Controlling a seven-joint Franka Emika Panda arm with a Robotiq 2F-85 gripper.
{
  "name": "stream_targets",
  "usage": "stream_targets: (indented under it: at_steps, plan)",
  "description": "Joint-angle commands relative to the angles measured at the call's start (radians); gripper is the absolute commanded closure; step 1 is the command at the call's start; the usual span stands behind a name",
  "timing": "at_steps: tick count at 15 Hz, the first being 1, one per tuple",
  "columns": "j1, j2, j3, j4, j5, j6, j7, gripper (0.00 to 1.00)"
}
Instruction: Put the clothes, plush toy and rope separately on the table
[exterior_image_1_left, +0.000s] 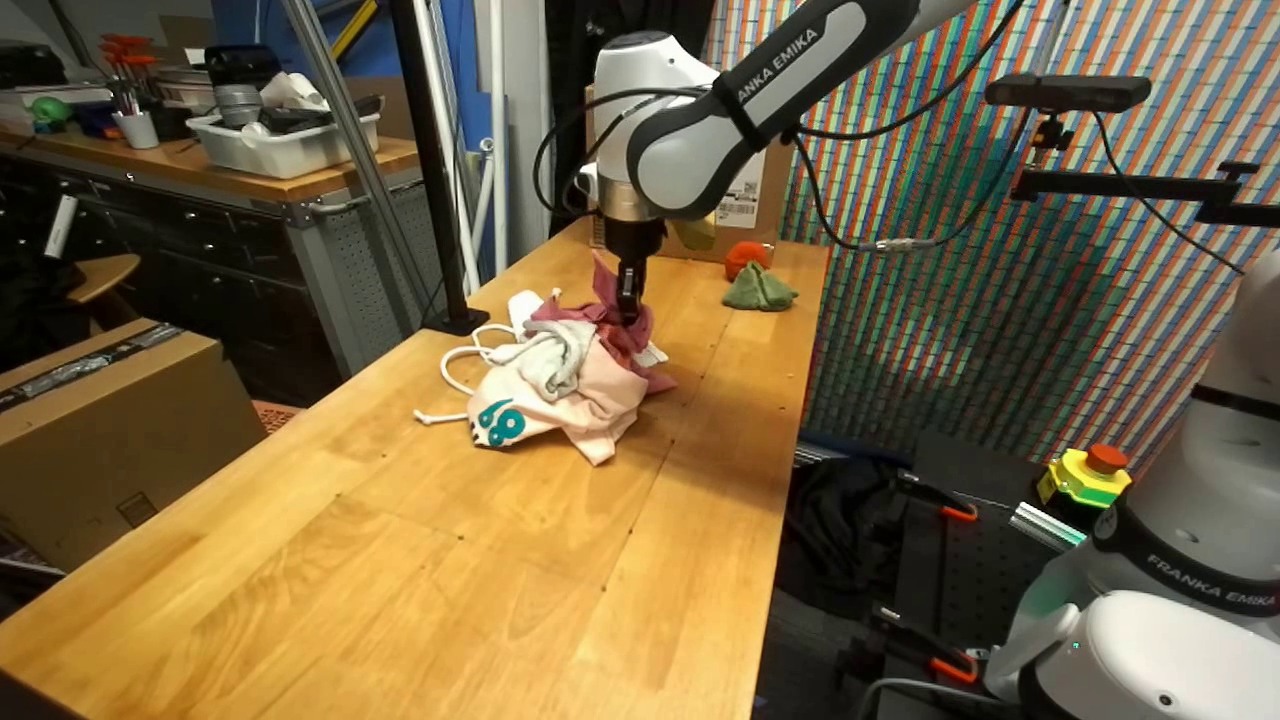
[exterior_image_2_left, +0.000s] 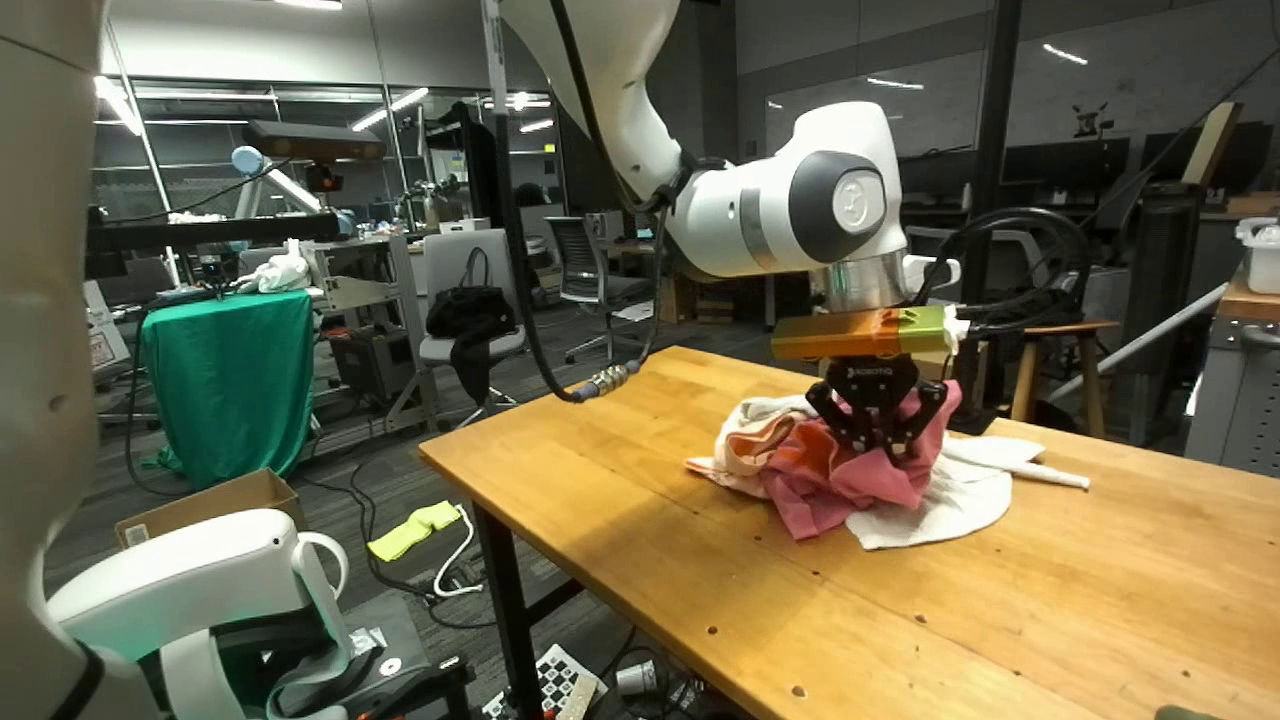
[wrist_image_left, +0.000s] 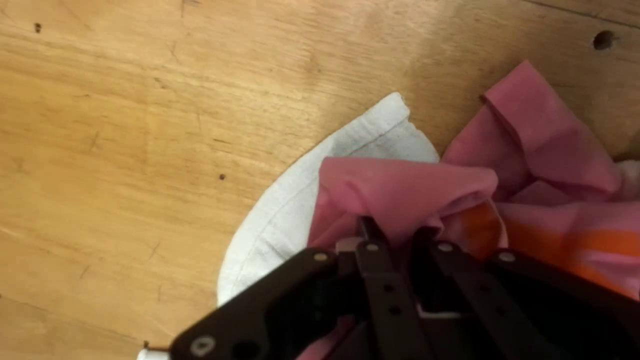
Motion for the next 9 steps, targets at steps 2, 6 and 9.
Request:
stream_targets:
  at_steps: [2,6,9]
  plan:
    - [-0.013,-0.149,-0.009,-0.032,-0.007,0.002,0.005,0.91]
    - [-0.006,-0.250,-0.019,-0.011,-0.038,0.023,0.050,0.91]
    - [-0.009,-0.312,-0.023,0.022,-0.051,0.051,0.110,0.91]
